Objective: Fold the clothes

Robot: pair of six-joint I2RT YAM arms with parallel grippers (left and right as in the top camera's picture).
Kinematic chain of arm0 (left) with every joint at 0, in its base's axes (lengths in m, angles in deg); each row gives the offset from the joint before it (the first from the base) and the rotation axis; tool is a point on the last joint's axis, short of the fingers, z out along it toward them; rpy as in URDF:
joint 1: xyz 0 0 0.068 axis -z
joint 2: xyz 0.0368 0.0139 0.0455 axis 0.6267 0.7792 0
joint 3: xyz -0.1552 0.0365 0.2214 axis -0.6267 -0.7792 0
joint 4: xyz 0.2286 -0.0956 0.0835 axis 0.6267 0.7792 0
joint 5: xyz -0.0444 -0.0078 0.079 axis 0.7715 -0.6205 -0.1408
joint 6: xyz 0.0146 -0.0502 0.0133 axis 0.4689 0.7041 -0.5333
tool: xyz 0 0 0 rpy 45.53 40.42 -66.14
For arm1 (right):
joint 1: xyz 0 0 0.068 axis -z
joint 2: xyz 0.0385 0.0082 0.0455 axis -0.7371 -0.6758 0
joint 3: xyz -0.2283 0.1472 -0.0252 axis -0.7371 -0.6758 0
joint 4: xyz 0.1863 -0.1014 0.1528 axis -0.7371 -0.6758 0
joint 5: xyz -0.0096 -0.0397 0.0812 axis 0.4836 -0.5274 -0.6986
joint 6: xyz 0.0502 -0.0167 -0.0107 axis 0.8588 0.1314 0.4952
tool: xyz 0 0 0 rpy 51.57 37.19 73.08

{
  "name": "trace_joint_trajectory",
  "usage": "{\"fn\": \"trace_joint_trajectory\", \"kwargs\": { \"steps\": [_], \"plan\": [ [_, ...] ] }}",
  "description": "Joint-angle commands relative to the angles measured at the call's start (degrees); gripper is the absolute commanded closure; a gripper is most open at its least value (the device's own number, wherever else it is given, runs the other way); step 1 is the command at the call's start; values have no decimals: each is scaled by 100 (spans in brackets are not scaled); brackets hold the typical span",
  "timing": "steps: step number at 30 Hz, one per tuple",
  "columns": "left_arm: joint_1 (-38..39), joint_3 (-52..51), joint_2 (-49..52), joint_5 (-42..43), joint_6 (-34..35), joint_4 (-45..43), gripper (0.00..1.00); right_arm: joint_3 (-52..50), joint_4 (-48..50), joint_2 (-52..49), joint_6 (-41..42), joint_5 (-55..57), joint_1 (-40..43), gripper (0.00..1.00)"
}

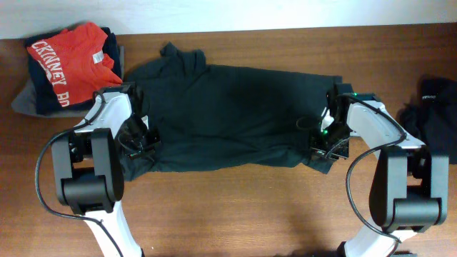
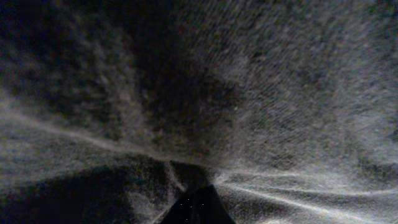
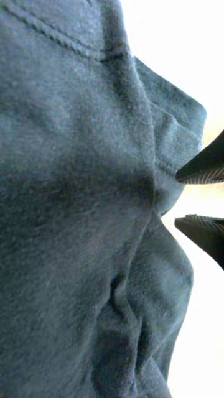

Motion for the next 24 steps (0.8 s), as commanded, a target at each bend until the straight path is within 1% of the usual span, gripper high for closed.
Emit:
{"fn": "trace_joint_trajectory", "kwargs": {
  "steps": [1, 2, 3, 4, 5, 6, 11, 17, 21, 24],
  "plan": [
    [-111, -142, 369, -872, -72, -133, 99, -13, 20, -20, -66, 118, -52, 69],
    [-111, -142, 369, -872, -72, -133, 99, -11, 37, -20, -63, 234, -52, 63],
    [-111, -142, 369, -874, -72, -131, 99, -9, 46, -20, -61, 348, -50, 54],
    [-111, -142, 369, -874, -81, -131, 99, -9, 44, -20, -57, 450, -48, 42],
    [-111, -142, 369, -874, -98, -131, 99, -9, 44, -20, -24, 535, -46, 31],
    [-111, -142, 369, -872, -129, -131, 99, -11, 42, -20, -17, 614, -46, 28],
    [-111, -142, 369, -874, -138, -133, 99, -11, 151, -20, -20, 728, 61, 27],
    [-111, -142, 369, -872, -181, -133, 99, -13, 540, -20, -20, 723, 332, 28],
    [-111, -142, 369, -872, -181, -136, 99, -42, 721, -22, -20, 651, 407, 33],
    [-111, -142, 369, -872, -179, -133, 99, -48, 868, -22, -15, 640, 404, 39]
  ]
}}
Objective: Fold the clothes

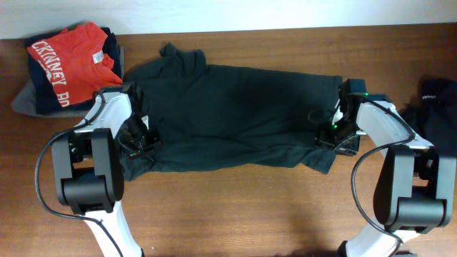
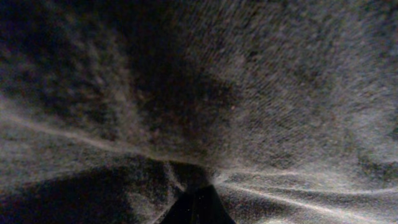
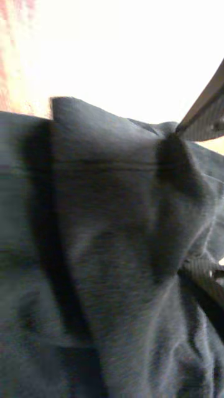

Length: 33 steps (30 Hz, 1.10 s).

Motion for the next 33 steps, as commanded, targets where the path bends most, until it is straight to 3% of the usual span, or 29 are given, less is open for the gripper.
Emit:
{"fn": "trace_joint_trajectory", "kwargs": {
  "steps": [1, 6, 10, 17, 28, 29, 32, 33],
  "plan": [
    [-111, -144, 369, -852, -96, -136, 99, -46, 142, -22, 26, 26, 9, 43],
    [-111, -144, 369, -852, -96, -136, 99, -46, 354, -22, 105, 28, 9, 78],
    [-111, -144, 369, -852, -96, -136, 99, -46, 492, -22, 103, 42, 9, 96],
    [-111, -144, 369, -1010, -181, -133, 99, 138, 935, -20, 118, 219, 11, 96],
    [-111, -144, 369, -1150, -179, -149, 98, 1569, 879, -20, 146, 352, 9, 96],
    [-111, -144, 369, -1154, -179, -153, 98, 1578, 962, -20, 144, 354, 9, 91],
    [-111, -144, 369, -1154, -179, -160, 98, 1572, 1121, -48, 142, 358, 9, 52],
    [-111, -144, 369, -1154, -181, -170, 98, 1569, 1113, -57, 140, 358, 11, 47]
  ]
}}
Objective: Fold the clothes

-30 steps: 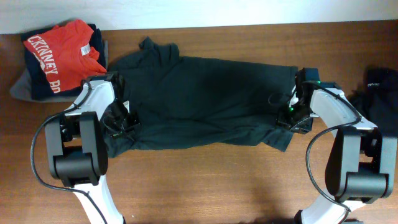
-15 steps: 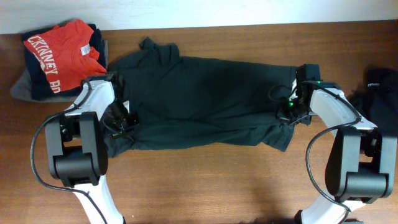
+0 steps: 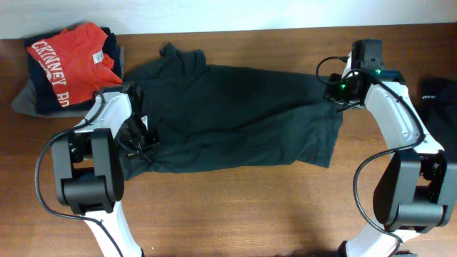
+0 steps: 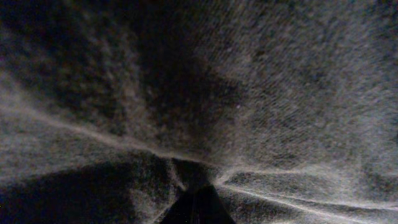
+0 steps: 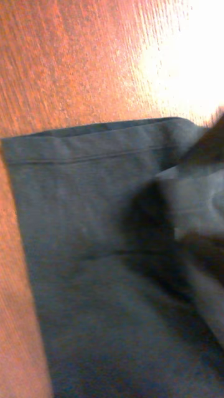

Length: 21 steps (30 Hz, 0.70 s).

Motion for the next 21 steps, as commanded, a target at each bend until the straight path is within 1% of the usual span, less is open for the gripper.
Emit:
{"fn": "trace_joint_trajectory", "kwargs": {
  "steps": [1, 2, 3, 4, 8, 13, 17, 21],
  "plan": [
    [-116, -153, 369, -894, -72, -190, 98, 79, -26, -52, 2, 144, 13, 37],
    [-116, -153, 369, -894, -74, -192, 98, 79, -96, -52, 4, 142, 13, 25],
    [-116, -151, 367, -894, -72, -192, 98, 81, -199, -52, 4, 142, 13, 18],
    [-116, -142, 367, -894, -72, -190, 99, 85, -297, -52, 7, 138, 13, 18],
    [-116, -28, 367, -929, -72, -140, 99, 90, -826, -37, 7, 136, 11, 18],
    [-116, 404, 367, -981, -72, 146, 99, 90, -1847, 2, 7, -87, 11, 29],
    [-116, 686, 367, -977, -70, 249, 99, 76, -2441, 2, -55, -192, 11, 29],
    [-116, 813, 367, -977, -70, 289, 99, -68, -2575, 0, -372, -420, 0, 32]
  ]
}}
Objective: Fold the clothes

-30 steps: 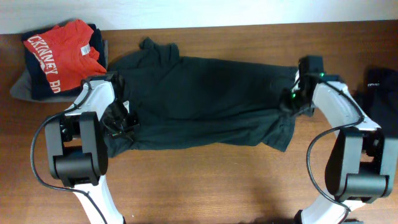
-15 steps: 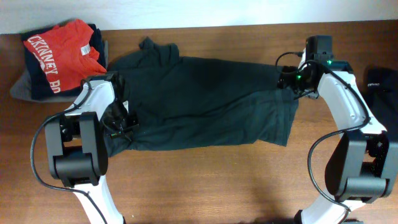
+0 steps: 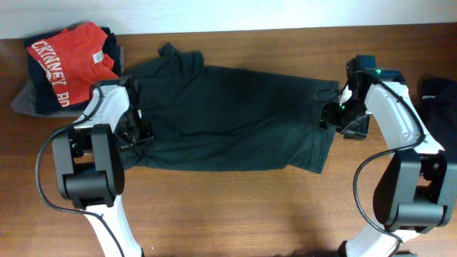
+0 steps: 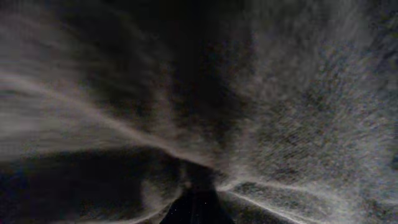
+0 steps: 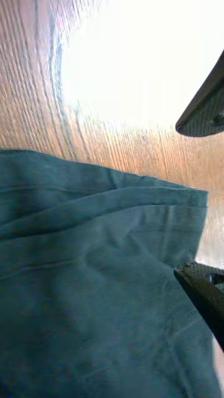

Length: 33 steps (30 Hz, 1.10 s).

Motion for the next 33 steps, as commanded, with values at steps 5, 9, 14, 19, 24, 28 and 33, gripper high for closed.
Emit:
{"fn": "trace_joint_trajectory", "kwargs": {
  "steps": [5, 9, 14, 19, 24, 28, 33],
  "plan": [
    [-48, 157, 98, -208, -70, 22, 98, -625, 22, 0, -400, -796, 2, 34],
    [-48, 157, 98, -208, -72, 68, 99, -1115, 162, 0, -389, -1123, 2, 40],
    [-48, 157, 98, -210, -72, 105, 98, -1375, 186, 2, -356, -1069, 11, 40],
    [-48, 157, 98, -208, -72, 103, 98, -1513, 334, 2, -358, -1058, 11, 40],
    [-48, 157, 98, -208, -72, 127, 98, -1687, 638, 0, -354, -964, 11, 36],
    [-48, 157, 98, -208, -72, 127, 99, -1753, 745, -2, -354, -938, 11, 36],
    [-48, 157, 98, -208, -72, 127, 99, -1836, 881, -2, -356, -953, 11, 36]
  ]
}}
